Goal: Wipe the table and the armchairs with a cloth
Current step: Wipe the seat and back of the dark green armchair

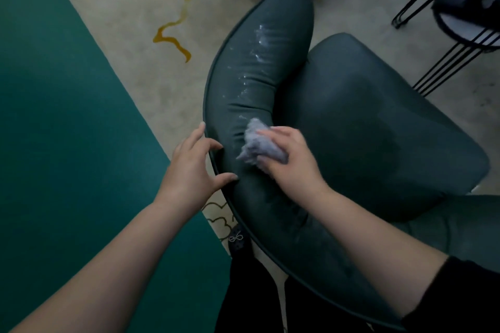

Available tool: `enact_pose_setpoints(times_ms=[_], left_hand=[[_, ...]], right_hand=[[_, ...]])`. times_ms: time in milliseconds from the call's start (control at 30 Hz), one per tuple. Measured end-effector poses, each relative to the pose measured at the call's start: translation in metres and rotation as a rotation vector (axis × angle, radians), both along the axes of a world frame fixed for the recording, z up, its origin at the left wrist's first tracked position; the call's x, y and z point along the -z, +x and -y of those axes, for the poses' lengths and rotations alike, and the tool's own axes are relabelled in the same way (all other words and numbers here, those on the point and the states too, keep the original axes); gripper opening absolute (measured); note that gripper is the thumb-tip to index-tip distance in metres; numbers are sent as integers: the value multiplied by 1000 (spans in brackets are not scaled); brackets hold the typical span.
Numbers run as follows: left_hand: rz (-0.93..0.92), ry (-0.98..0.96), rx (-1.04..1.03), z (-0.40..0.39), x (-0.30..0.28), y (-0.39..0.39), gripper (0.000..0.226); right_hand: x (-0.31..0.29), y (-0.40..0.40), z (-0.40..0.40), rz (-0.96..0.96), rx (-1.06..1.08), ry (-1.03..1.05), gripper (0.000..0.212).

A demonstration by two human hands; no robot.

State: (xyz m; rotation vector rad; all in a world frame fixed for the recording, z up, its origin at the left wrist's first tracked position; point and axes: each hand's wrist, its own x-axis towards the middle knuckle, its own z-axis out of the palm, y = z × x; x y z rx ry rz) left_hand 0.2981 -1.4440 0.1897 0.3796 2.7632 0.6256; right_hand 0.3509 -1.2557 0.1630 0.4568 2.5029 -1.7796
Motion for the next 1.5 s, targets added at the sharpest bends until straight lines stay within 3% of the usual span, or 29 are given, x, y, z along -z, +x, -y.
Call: enact_pose_setpoints(times_ms=[100, 267, 467, 533, 833, 967, 1133, 1300, 1367, 1500], left_hand=[[13, 30, 59, 0, 3, -11, 50], [39, 47, 112, 2, 6, -16, 53], [19, 52, 157, 4, 7, -16, 55], [20, 59, 155, 3, 7, -16, 55], [32, 51, 125, -1, 5, -15, 57], [28, 25, 117, -3, 5, -14, 57], [24, 3, 115, -6, 5, -15, 58], [59, -2, 125, -7, 1, -17, 60], [86, -20, 135, -8, -1, -23, 58], [82, -52, 112, -13, 0, -37, 53]], right_hand=[[3, 0, 25, -7, -48, 75, 34], [17, -6, 6, 9, 133, 151, 25], [19, 1, 6, -69, 126, 224, 44], [19, 2, 7, -74, 122, 237, 38], [22, -4, 6, -28, 138, 33, 22], [16, -26, 4, -163, 195, -5, 22], [26, -43, 11, -193, -120, 120, 23], [43, -38, -19, -44, 97, 21, 21], [41, -46, -20, -66, 176, 15, 22], [35, -62, 0, -189, 28, 5, 21]])
